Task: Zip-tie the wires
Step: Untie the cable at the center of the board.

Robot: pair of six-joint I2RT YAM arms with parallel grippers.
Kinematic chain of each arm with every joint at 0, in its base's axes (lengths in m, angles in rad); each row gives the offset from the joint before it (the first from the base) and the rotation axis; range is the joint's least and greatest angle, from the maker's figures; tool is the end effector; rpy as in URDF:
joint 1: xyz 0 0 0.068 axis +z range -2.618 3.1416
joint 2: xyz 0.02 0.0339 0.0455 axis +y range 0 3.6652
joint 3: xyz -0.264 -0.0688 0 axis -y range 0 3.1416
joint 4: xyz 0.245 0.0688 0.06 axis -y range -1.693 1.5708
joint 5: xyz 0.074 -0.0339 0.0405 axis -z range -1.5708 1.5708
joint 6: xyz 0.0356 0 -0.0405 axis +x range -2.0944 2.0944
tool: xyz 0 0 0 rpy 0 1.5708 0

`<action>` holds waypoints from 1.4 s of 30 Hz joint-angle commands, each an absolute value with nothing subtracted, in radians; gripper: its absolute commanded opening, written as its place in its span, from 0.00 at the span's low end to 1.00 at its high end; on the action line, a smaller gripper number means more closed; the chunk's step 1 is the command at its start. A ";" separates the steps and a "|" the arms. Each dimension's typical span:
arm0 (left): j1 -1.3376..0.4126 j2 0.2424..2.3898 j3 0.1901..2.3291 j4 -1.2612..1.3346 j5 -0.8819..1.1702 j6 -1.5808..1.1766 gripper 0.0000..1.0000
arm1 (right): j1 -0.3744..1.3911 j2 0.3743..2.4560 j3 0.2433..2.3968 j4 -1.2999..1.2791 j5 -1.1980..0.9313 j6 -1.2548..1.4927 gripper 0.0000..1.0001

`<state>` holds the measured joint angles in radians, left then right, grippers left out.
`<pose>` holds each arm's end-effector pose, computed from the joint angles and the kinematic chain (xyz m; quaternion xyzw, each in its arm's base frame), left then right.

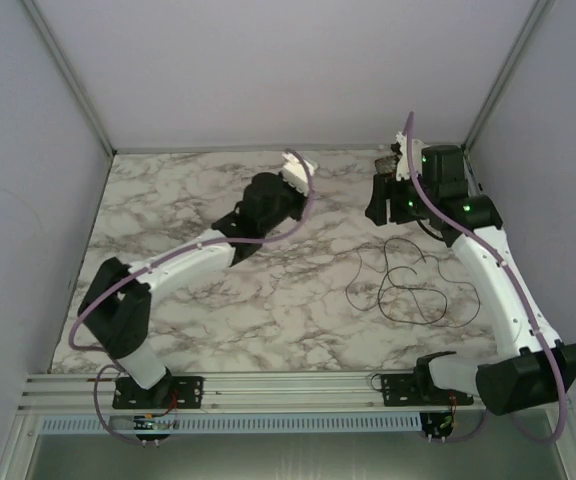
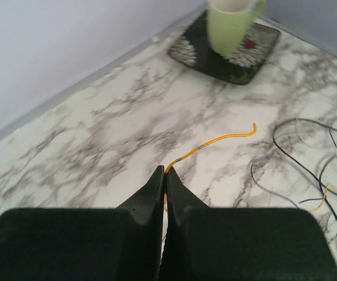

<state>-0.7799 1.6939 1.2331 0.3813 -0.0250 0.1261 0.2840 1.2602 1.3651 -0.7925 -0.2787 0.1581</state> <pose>0.2906 -0.2861 0.3116 0.3139 0.6642 -0.2091 0.6454 0.2471 0.0823 0.3815 -0.1156 0.8898 0.2153 0.3854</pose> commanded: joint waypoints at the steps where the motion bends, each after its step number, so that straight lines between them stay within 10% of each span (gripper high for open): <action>1: -0.730 1.567 1.210 0.243 -0.144 -0.096 0.00 | 0.283 1.253 1.290 -0.700 -0.190 0.199 0.65; 11: -0.717 1.418 1.132 0.246 -0.092 -0.252 0.00 | 0.404 1.352 1.024 -0.394 -0.202 0.479 0.61; 42: -0.694 1.351 1.459 -0.096 -0.260 -0.152 0.00 | 0.523 1.590 0.977 -0.592 0.130 0.451 0.50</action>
